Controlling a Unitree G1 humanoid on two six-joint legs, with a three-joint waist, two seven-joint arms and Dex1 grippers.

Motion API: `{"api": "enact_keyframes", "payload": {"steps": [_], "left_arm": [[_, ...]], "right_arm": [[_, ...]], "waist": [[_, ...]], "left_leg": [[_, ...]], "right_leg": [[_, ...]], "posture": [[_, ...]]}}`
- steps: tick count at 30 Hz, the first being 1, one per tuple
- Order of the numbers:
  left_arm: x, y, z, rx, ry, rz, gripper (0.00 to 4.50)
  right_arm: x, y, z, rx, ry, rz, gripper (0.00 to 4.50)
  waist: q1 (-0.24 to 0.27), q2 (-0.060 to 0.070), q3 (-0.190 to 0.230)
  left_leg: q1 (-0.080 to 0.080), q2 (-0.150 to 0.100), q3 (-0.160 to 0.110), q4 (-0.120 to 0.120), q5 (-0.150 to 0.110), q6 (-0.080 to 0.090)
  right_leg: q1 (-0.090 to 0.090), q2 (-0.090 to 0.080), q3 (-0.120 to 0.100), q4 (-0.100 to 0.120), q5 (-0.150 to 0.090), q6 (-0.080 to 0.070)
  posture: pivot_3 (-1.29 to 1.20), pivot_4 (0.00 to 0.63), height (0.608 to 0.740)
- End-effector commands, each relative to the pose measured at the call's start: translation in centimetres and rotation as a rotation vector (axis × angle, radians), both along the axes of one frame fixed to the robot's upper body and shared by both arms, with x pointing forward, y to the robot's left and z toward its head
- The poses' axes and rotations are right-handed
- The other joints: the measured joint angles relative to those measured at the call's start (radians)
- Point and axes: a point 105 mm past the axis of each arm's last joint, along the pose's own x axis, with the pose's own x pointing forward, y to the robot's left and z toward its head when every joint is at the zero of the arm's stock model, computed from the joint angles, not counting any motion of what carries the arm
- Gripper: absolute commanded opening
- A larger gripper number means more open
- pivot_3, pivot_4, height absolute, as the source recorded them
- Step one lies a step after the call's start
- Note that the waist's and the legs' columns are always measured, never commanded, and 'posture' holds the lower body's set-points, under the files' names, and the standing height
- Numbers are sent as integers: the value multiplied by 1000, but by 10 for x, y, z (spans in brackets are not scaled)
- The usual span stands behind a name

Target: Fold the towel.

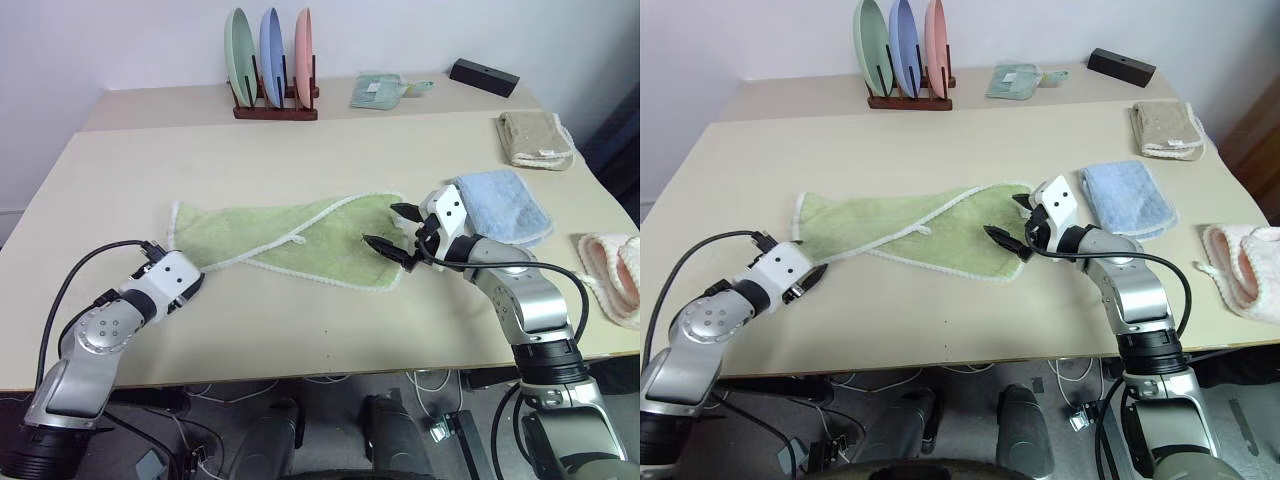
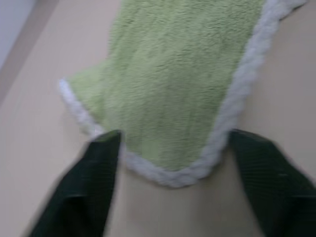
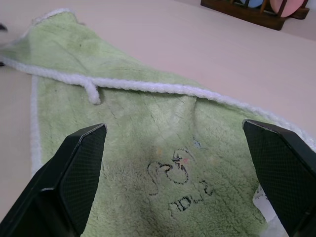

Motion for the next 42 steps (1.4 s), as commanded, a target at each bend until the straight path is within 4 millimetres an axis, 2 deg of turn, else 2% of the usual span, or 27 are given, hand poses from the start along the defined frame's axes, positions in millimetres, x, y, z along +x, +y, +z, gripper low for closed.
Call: {"api": "enact_keyframes", "payload": {"steps": [1, 3, 7, 11, 14, 19, 21, 22, 31, 34, 37, 42], "left_arm": [[3, 8, 4, 18, -17, 24, 1001], [4, 10, 4, 19, -20, 29, 36], [3, 15, 8, 9, -39, 53, 36], [-6, 5, 21, -111, -65, 30, 36], [-17, 0, 21, -119, -33, 6, 898], [-21, 3, 26, -57, -38, 30, 3500], [-18, 8, 23, -19, -31, 42, 4359], [-16, 10, 21, -10, -21, 45, 4470], [18, 17, -1, -66, 79, 52, 4470], [22, 16, -8, -71, 109, 31, 4470], [22, 8, -15, -88, 138, -23, 3638], [21, 10, -16, -100, 132, -22, 1010]], "right_arm": [[-2, 3, 14, 6, -66, 17, 4500], [-2, 3, 13, 6, -67, 18, 4500], [-1, 3, 12, 4, -69, 22, 4500], [1, 3, 11, 2, -71, 26, 4500], [2, 3, 10, 1, -72, 31, 4500], [3, 6, 8, 0, -72, 42, 4500], [4, 7, 9, 0, -72, 44, 4500], [4, 8, 9, 0, -74, 46, 4500], [5, 10, 15, 1, -92, 42, 4500], [4, 10, 15, 1, -95, 36, 4500], [3, 7, 16, 0, -99, 19, 4500], [2, 6, 16, 0, -99, 10, 4500]], "waist": [[-1, 0, 0], [-3, 0, 0], [-1, 0, 0], [-3, 0, 0], [-2, 0, 0], [-2, 0, 0], [-1, 0, 0], [-1, 0, 0], [2, 0, 0], [-1, 1, -1], [-1, 3, -2], [-1, 3, -2]], "left_leg": [[0, 0, 0, 0, 0, 0], [0, 0, 0, 0, 0, 0], [0, 0, 0, 0, 0, 0], [0, 0, 0, 0, 0, 0], [0, 0, 0, 0, 0, 0], [0, 0, 0, 0, 0, 0], [0, 0, 0, 0, 0, 0], [0, 0, 0, 0, 0, 0], [0, 0, 0, 1, 0, 0], [0, 0, 0, 1, 0, 0], [1, 0, 0, 0, 0, 0], [1, 0, 0, 1, 0, 0]], "right_leg": [[0, 0, 0, 0, 0, 0], [0, 0, 0, 0, 0, 0], [0, 0, 0, 0, 0, 0], [0, 0, 0, 0, 0, 0], [0, 0, 0, 0, 0, 0], [0, 0, 0, 0, 0, 0], [0, 0, 0, 0, 0, 0], [0, 0, 0, 0, 0, 0], [0, 0, 0, 0, 1, 0], [0, 0, 0, 0, 1, 0], [0, 0, 0, 0, 1, 0], [0, 0, 0, 1, 1, 0]], "posture": [[0, 150, 740], [0, 150, 740], [0, 150, 740], [0, 150, 740], [0, 150, 740], [0, 150, 740], [0, 150, 740], [0, 150, 740], [0, 150, 740], [0, 150, 740], [0, 150, 740], [0, 150, 740]]}}
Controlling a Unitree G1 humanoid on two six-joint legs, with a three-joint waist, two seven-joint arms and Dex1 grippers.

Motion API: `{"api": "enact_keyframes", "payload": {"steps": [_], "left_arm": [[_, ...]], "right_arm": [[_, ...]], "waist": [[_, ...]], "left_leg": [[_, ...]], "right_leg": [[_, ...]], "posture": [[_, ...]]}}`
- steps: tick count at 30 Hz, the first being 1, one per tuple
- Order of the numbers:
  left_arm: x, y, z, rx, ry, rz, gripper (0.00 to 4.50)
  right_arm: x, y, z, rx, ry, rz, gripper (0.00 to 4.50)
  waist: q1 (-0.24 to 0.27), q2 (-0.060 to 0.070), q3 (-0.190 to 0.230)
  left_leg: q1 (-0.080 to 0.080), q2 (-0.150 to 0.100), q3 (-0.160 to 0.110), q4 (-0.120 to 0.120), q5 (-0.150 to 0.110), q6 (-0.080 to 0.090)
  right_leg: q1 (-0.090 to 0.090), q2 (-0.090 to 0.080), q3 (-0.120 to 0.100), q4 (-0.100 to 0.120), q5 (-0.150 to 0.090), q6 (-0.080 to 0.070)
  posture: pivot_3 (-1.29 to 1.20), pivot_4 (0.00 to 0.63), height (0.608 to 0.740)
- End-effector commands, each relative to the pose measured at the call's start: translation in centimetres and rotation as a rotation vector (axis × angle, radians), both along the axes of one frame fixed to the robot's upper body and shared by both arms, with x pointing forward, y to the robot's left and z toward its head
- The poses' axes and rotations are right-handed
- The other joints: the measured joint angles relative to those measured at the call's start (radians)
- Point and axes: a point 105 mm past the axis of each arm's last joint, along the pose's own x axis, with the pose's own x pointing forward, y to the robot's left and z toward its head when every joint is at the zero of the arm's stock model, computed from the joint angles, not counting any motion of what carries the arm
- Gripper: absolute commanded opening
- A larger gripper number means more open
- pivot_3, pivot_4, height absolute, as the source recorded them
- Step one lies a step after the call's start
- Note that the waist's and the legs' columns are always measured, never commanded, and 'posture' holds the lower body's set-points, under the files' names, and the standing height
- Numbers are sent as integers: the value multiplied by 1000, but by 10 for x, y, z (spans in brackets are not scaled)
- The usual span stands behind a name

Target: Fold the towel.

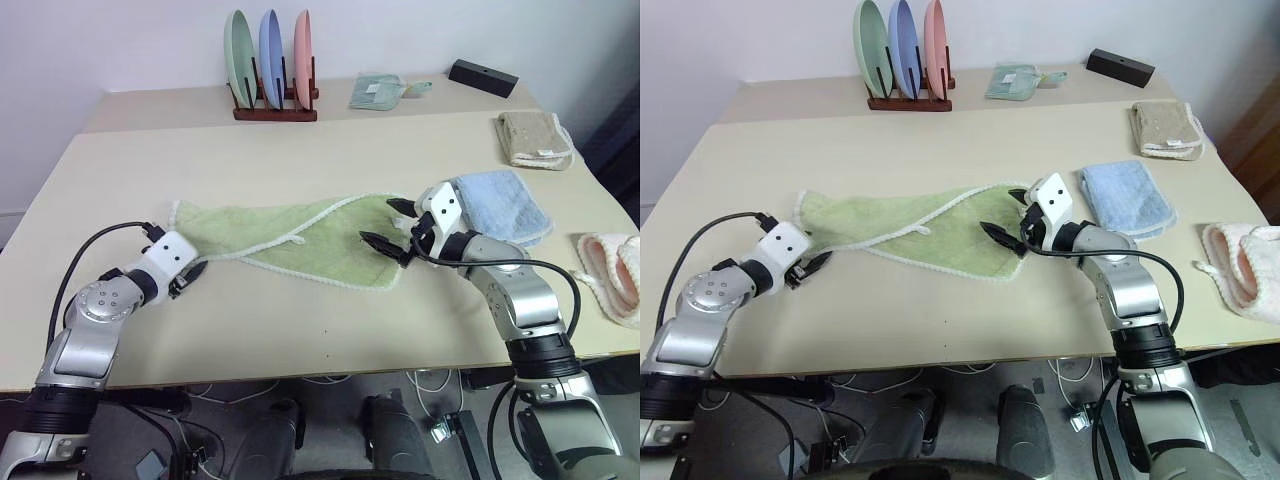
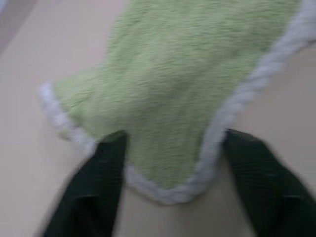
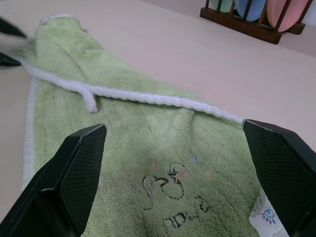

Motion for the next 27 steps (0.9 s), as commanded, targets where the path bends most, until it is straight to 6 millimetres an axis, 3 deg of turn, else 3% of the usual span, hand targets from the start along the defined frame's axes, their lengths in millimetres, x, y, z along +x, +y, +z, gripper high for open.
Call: {"api": "enact_keyframes", "payload": {"steps": [1, 2, 6, 9, 13, 16, 23, 27], "left_arm": [[-5, 8, -15, 2, 52, 29, 565], [-6, 9, -15, 2, 51, 32, 56], [-10, 13, -13, 11, 41, 40, 20], [-15, 3, 1, -7, -12, -11, 20], [-36, -22, 26, -105, -49, -119, 20], [-54, -24, 31, -128, -17, -133, 20], [-89, -15, 9, -131, 148, -121, 20], [-104, 8, -7, -87, 211, -58, 20]], "right_arm": [[-3, 1, 15, 5, -58, 4, 4500], [-4, 2, 15, 6, -58, 5, 4500], [-3, 4, 15, 6, -59, 8, 4500], [-2, 3, 17, 3, -65, 10, 4500], [0, 0, 22, -46, -92, 15, 4500], [3, -4, 18, -173, -130, 37, 4500], [37, -13, 15, -422, -247, 17, 4500], [54, -15, 11, -526, -280, 16, 4500]], "waist": [[-1, 0, 0], [-1, 0, 0], [-6, 0, 0], [-8, 0, 0], [-5, 0, 0], [-3, -1, 1], [-9, -1, 1], [-8, -1, 1]], "left_leg": [[0, 0, 0, 0, 0, 0], [0, 0, 0, 0, 0, 0], [0, 1, 0, 0, 0, 0], [0, 1, 0, -1, 0, 0], [-1, 1, 0, -1, 0, 0], [-1, 1, 0, 0, 0, 0], [-1, 1, 3, -1, 0, 0], [-1, 1, 3, -1, 0, 0]], "right_leg": [[0, 0, 0, 0, 0, 0], [0, 0, 0, 0, 0, 0], [0, 0, 0, 0, 0, 0], [0, 0, 0, 0, 0, 0], [-1, 0, 1, -1, 0, 0], [-1, 0, 1, -1, 0, 0], [-1, 1, 1, -1, 0, 0], [-1, 1, 1, -1, 0, -1]], "posture": [[0, 150, 740], [0, 150, 740], [0, 150, 740], [0, 150, 740], [0, 150, 740], [0, 150, 740], [0, 150, 740], [0, 150, 740]]}}
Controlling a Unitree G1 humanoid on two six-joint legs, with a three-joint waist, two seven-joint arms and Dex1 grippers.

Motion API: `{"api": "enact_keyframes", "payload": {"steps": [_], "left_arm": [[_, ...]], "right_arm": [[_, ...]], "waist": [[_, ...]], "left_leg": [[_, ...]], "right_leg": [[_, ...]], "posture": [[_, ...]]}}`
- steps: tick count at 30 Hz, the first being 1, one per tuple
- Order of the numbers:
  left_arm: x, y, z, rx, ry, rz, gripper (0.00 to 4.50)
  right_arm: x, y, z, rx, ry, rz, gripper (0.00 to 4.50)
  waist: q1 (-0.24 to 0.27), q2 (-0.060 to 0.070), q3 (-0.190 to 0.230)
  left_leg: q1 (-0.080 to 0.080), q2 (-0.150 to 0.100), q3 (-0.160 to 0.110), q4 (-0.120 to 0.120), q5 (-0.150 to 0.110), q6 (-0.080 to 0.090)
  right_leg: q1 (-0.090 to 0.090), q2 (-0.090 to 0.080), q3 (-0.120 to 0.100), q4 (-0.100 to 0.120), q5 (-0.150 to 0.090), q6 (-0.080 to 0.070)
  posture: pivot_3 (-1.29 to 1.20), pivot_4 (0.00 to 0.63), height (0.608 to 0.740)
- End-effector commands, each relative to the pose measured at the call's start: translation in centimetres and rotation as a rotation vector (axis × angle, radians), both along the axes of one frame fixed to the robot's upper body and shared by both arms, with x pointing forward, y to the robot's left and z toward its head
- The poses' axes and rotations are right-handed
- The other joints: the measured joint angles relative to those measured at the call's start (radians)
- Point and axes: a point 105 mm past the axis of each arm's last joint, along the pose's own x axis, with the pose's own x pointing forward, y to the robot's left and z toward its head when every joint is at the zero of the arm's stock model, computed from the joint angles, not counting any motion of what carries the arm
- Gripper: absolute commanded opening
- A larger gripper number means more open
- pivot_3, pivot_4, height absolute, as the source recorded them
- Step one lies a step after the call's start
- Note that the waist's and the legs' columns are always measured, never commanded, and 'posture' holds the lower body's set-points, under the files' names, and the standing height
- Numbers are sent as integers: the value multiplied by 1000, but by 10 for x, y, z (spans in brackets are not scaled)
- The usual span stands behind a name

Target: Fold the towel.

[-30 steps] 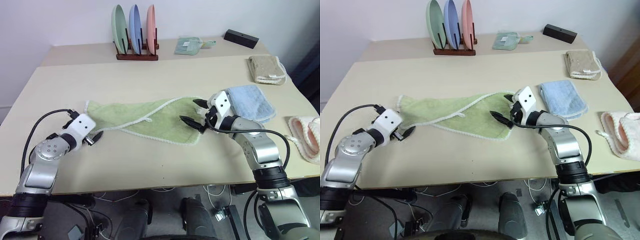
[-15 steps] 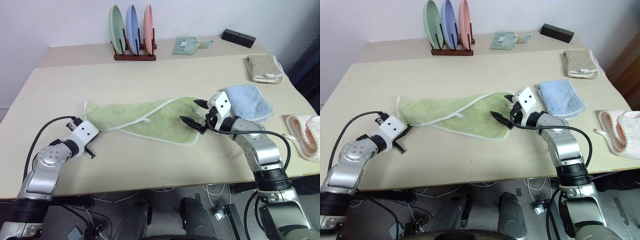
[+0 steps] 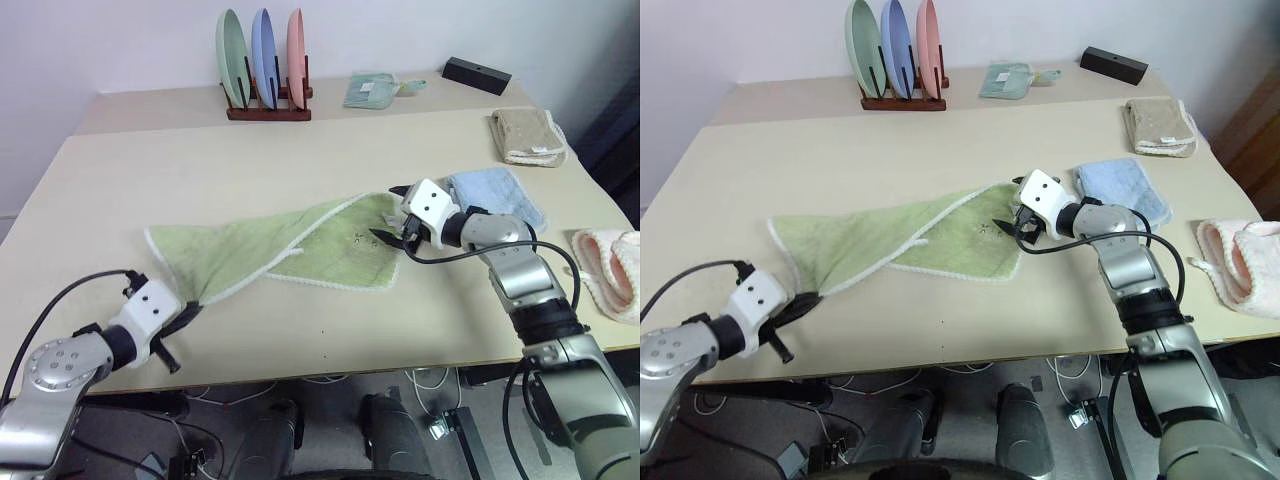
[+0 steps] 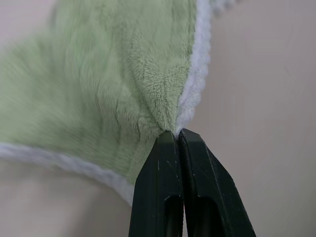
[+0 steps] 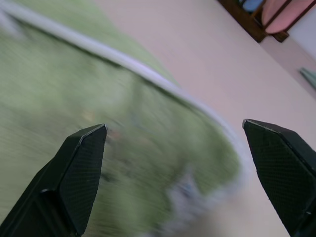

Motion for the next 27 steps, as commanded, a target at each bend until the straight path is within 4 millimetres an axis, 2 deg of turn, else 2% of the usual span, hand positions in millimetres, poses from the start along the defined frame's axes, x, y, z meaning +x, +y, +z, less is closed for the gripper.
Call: {"api": "enact_keyframes", "payload": {"steps": [1, 6, 14, 17, 24, 25, 27], "left_arm": [[-6, 25, 2, 67, -16, 55, 20], [-15, 45, -4, 105, -4, 101, 20], [-17, 43, -8, 96, -4, 93, 20], [-17, 44, -8, 94, -4, 95, 0], [-18, 45, -11, 94, -1, 103, 0], [-17, 45, -10, 92, -6, 104, 0], [-14, 45, -7, 80, -32, 110, 0]], "right_arm": [[14, 1, 9, -66, -77, 12, 4500], [27, 3, 7, -117, -105, 19, 4500], [37, 23, 7, -189, -163, 78, 4500], [38, 29, 9, -218, -195, 103, 3724], [37, 32, 9, -267, -235, 136, 270], [37, 30, 12, -264, -247, 131, 119], [39, 26, 21, -255, -275, 116, 119]], "waist": [[1, 0, 0], [0, 0, 0], [-6, 0, 0], [-6, 0, 0], [-14, 0, 0], [-15, 0, 0], [-17, 1, 0]], "left_leg": [[0, 0, 0, 0, 0, 0], [0, 0, 0, 0, 0, 0], [1, 1, 0, -1, 0, 0], [1, 1, 0, -1, 0, 0], [1, 1, 0, -1, 0, 0], [1, 1, -1, -1, 0, 0], [1, 1, -1, -2, 0, -1]], "right_leg": [[0, 0, 0, 0, 0, 0], [0, 0, 0, 0, 0, 0], [0, 1, 0, 0, 0, -1], [0, 1, 1, 0, 0, -1], [0, 1, 1, 1, 1, -1], [0, 1, 1, 1, 1, -1], [0, 2, 1, 1, 1, -1]], "posture": [[0, 150, 740], [0, 150, 740], [0, 150, 740], [0, 150, 740], [0, 150, 740], [0, 150, 740], [0, 150, 740]]}}
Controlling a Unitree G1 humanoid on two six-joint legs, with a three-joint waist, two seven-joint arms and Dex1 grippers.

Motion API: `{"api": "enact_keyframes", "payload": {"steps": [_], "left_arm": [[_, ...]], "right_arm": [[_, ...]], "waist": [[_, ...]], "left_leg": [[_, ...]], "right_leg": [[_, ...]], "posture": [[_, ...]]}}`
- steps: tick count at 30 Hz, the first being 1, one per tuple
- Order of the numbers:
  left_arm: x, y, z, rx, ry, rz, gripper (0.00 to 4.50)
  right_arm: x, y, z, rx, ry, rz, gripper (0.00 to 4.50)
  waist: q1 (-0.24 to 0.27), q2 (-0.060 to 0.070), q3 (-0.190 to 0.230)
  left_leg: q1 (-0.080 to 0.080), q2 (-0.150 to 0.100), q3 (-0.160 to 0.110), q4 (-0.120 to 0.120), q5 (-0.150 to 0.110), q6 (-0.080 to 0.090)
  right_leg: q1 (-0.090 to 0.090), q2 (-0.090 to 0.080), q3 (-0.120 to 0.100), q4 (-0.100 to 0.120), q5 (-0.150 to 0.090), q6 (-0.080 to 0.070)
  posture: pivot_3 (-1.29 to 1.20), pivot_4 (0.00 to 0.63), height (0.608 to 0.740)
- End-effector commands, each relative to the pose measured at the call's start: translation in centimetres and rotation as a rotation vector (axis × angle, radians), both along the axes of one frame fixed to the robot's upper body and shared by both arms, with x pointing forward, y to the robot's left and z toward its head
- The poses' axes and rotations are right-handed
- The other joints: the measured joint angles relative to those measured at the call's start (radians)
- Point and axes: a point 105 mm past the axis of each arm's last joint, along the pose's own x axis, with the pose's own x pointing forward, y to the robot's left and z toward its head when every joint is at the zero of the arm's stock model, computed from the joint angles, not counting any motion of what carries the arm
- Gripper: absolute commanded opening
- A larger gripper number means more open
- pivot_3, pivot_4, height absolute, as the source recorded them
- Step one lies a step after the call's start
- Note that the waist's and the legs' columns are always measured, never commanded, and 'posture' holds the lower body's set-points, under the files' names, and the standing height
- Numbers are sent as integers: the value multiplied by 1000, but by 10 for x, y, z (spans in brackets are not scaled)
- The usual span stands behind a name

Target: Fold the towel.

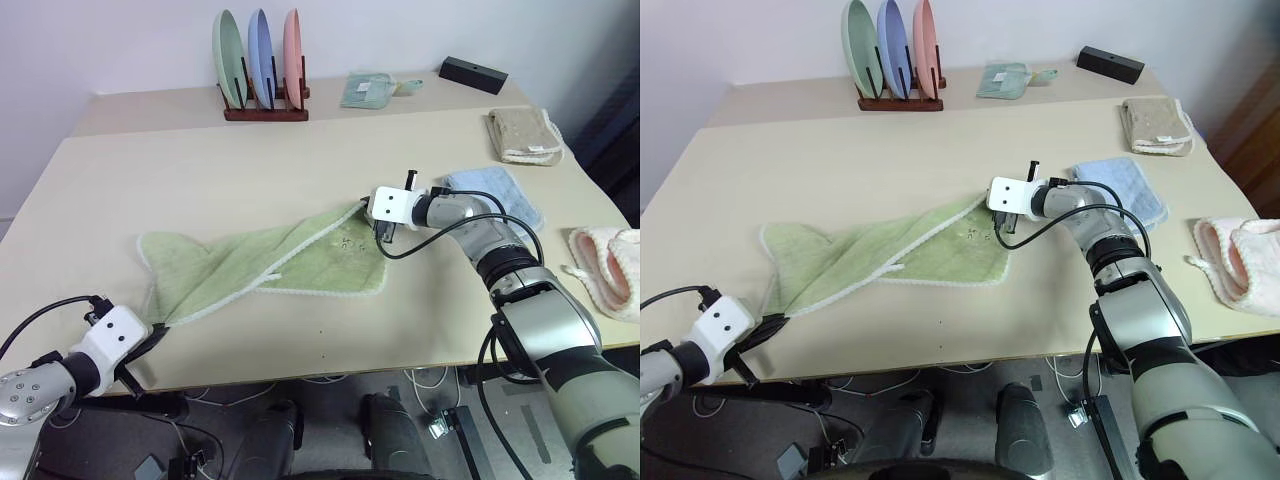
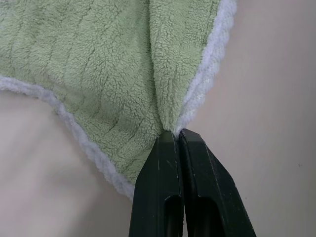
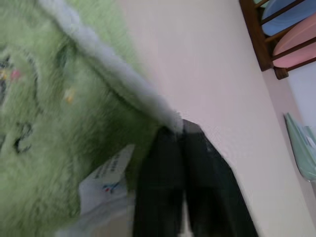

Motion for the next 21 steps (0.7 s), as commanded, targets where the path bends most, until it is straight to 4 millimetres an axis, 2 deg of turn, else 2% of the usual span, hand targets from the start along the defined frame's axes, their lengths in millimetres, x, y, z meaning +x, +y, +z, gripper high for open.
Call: {"api": "enact_keyframes", "payload": {"steps": [1, 2, 6, 8, 9, 10, 11, 13, 15, 16, 17, 21], "left_arm": [[3, 7, 1, -5, -18, 38, 0], [7, 7, 6, -20, -45, 42, 0], [51, 12, 50, -35, -278, 90, 0], [80, 22, 79, -10, -405, 141, 0], [100, 27, 108, -14, -515, 182, 0], [112, 30, 128, -21, -587, 208, 0], [128, 35, 163, -39, -699, 247, 0], [143, 39, 208, -56, -835, 283, 0], [149, 37, 243, -60, -921, 267, 0], [149, 35, 253, -56, -944, 253, 0], [149, 32, 254, -47, -930, 221, 0], [137, 26, 230, -20, -820, 118, 0]], "right_arm": [[6, -2, 35, 28, -112, 3, 119], [6, -5, 40, 29, -127, -3, 119], [14, -21, 77, 44, -238, -64, 119], [19, -30, 106, 58, -323, -118, 119], [21, -35, 129, 71, -390, -152, 119], [22, -38, 144, 80, -434, -175, 119], [21, -41, 170, 105, -502, -196, 119], [17, -43, 204, 140, -585, -211, 119], [8, -40, 231, 175, -641, -179, 119], [5, -39, 239, 186, -655, -162, 119], [0, -36, 243, 203, -643, -125, 119], [-14, -29, 229, 223, -524, 16, 119]], "waist": [[0, 0, 0], [0, 0, 0], [14, -1, 2], [15, -1, 2], [16, -1, 2], [21, -1, 3], [24, -3, 4], [17, -5, 4], [9, -5, 4], [0, -5, 3], [-9, -5, 3], [-46, -4, 3]], "left_leg": [[0, 0, 0, 0, 0, 0], [0, 0, 0, 0, 0, 0], [0, 0, -2, 0, 1, -2], [0, 1, -1, 0, 2, -3], [-1, 1, -2, 0, 2, -4], [-1, 2, -2, 0, 2, -4], [-2, 1, -3, 0, 3, -5], [-5, 3, -3, 0, 4, -7], [-5, 3, -1, -1, 5, -13], [-4, 4, 0, -1, 3, -14], [-4, 4, 1, -2, 2, -13], [-1, 5, 5, -6, -1, -10]], "right_leg": [[0, 0, 0, 0, 0, 0], [0, 0, 0, 0, 0, 0], [0, 1, 0, 0, 1, -1], [0, 2, 0, 0, 2, -2], [-1, 2, 0, 0, 2, -2], [-1, 3, 0, 1, 2, -3], [-3, 3, -1, 1, 2, -3], [-6, 6, -1, 0, 5, -5], [-6, 6, -1, -1, 7, -5], [-6, 6, 0, -1, 7, -4], [-6, 6, 0, -1, 6, -4], [-8, 5, 0, -3, 6, -4]], "posture": [[0, 150, 740], [0, 150, 740], [0, 150, 740], [0, 150, 740], [0, 150, 740], [0, 150, 740], [0, 150, 740], [0, 150, 740], [0, 150, 740], [0, 150, 740], [0, 150, 740], [0, 150, 740]]}}
